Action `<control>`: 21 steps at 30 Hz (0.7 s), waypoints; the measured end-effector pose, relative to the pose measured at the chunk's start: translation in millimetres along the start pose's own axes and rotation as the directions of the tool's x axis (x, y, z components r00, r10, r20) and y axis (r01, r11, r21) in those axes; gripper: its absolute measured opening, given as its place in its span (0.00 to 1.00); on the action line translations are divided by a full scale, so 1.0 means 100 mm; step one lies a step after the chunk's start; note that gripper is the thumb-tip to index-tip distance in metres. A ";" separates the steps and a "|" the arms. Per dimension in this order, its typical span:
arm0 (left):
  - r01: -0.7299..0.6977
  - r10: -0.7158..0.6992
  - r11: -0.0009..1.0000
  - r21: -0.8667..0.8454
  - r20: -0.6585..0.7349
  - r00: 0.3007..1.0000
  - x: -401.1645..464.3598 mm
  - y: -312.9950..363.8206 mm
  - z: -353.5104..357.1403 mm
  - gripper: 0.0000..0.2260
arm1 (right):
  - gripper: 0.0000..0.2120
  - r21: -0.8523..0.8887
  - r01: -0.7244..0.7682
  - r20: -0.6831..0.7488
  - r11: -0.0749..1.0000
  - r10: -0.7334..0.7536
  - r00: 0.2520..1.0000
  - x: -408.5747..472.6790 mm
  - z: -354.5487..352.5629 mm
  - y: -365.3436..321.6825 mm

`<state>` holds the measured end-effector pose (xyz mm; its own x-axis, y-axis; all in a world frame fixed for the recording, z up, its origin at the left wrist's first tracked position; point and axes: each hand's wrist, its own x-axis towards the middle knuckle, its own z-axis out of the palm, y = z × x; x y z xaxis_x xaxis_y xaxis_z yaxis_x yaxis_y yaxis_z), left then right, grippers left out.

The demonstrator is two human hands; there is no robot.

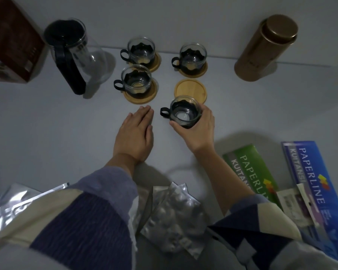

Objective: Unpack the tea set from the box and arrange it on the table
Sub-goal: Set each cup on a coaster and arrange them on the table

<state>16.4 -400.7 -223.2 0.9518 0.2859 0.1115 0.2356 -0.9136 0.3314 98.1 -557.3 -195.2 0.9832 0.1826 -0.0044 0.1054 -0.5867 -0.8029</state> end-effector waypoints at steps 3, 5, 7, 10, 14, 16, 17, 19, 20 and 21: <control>0.001 -0.001 1.000 0.010 0.009 1.000 0.00 0.00 0.00 0.23 | 0.39 0.002 0.002 -0.004 1.000 -0.002 1.000 0.06 -0.06 -0.05; 0.000 0.000 1.000 0.010 0.009 1.000 0.01 -0.01 -0.01 0.23 | 0.39 0.006 0.024 -0.026 1.000 -0.024 0.999 0.16 -0.11 -0.12; 0.000 0.000 1.000 0.007 0.006 1.000 0.01 -0.01 -0.01 0.23 | 0.38 0.014 0.043 -0.058 0.999 -0.043 0.997 0.28 -0.15 -0.17; 0.003 -0.003 1.000 0.012 0.016 1.000 0.01 0.00 -0.01 0.23 | 0.38 0.015 0.060 -0.069 0.998 -0.059 0.996 0.44 -0.18 -0.21; -0.001 0.001 1.000 0.002 0.017 1.000 0.01 0.00 -0.02 0.24 | 0.39 0.020 0.050 -0.082 0.999 -0.049 0.995 0.59 -0.15 -0.22; -0.001 0.001 1.000 -0.001 0.019 1.000 0.00 0.01 -0.03 0.24 | 0.38 0.025 0.043 -0.093 0.999 -0.041 0.995 0.64 -0.13 -0.21; -0.002 0.002 1.000 -0.003 0.019 1.000 0.01 0.00 -0.03 0.24 | 0.38 0.012 0.041 -0.092 0.999 -0.040 0.995 0.66 -0.12 -0.20; -0.005 0.005 1.000 -0.004 0.020 1.000 0.01 0.00 -0.02 0.24 | 0.38 -0.015 0.034 -0.086 0.999 -0.035 0.996 0.68 -0.10 -0.16; -0.006 0.006 1.000 -0.005 0.020 1.000 0.01 0.00 -0.02 0.24 | 0.38 -0.026 0.025 -0.081 0.999 -0.027 0.996 0.69 -0.10 -0.13; -0.007 0.007 1.000 -0.007 0.019 1.000 0.01 0.00 -0.02 0.25 | 0.38 -0.038 0.015 -0.076 0.999 -0.018 0.997 0.69 -0.09 -0.11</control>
<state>16.7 -399.4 -221.2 0.9570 0.2738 0.0957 0.2276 -0.9134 0.3374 165.8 -545.7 -181.0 0.9896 0.1326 0.0550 0.1256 -0.6139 -0.7793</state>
